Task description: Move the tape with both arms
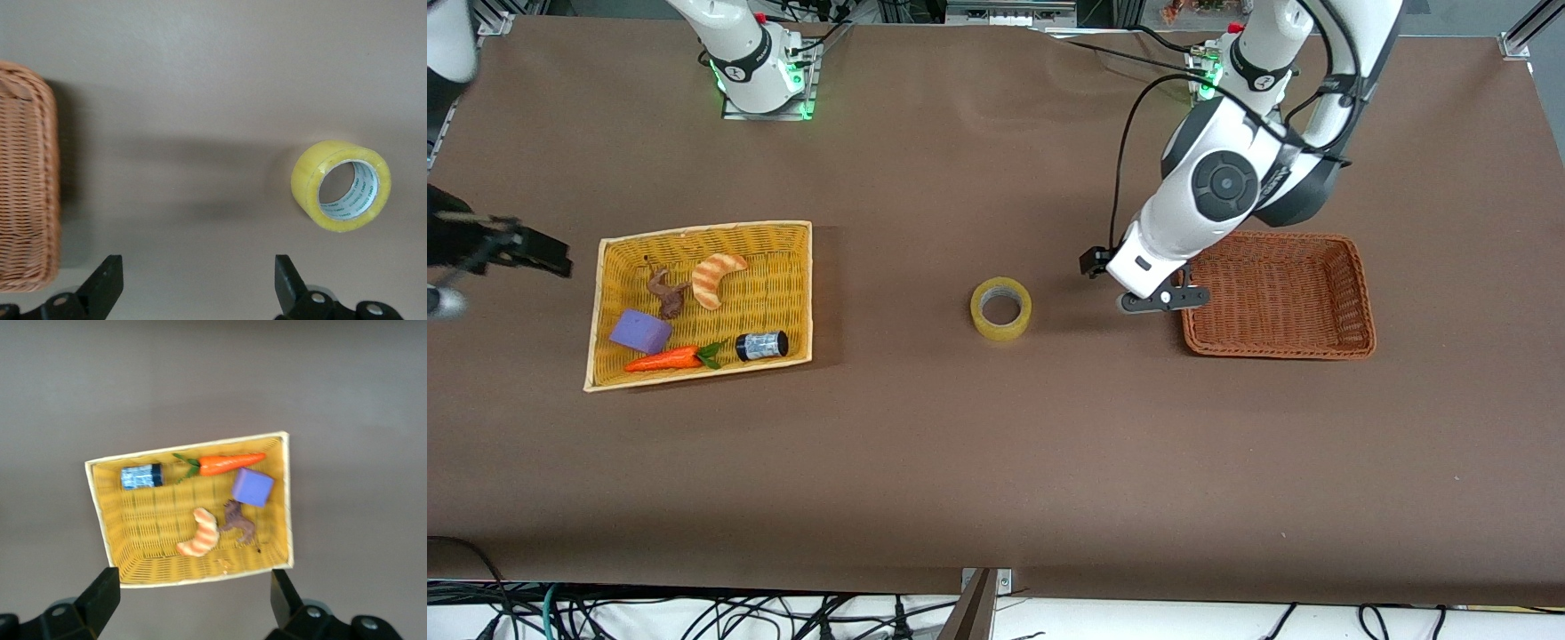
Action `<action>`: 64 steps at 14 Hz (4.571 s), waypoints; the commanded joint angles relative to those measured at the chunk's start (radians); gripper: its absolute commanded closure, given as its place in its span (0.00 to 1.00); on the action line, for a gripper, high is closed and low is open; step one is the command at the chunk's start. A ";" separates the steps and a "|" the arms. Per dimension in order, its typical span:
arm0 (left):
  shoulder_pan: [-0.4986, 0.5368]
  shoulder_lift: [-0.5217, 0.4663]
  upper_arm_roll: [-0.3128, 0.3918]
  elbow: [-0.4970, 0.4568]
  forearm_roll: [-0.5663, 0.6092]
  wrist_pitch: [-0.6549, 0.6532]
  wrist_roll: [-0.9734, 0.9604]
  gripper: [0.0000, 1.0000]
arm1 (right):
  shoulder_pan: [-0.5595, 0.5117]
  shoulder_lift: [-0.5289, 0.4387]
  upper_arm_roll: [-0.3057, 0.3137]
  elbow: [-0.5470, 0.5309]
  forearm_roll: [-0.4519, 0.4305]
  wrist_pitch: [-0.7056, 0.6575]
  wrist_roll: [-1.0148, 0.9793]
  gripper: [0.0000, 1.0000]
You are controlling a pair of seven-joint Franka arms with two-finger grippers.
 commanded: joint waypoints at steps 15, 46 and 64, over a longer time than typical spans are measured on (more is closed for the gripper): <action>-0.209 0.386 0.014 0.145 -0.021 0.439 -0.240 0.00 | -0.043 -0.190 0.002 -0.253 0.060 0.048 -0.005 0.00; 0.205 -0.088 0.296 -0.397 0.106 0.230 0.924 1.00 | -0.037 -0.179 0.003 -0.251 0.083 0.045 -0.007 0.00; 0.168 -0.437 0.282 -0.033 0.109 -0.276 0.886 0.00 | -0.037 -0.160 0.003 -0.248 0.097 0.053 -0.008 0.00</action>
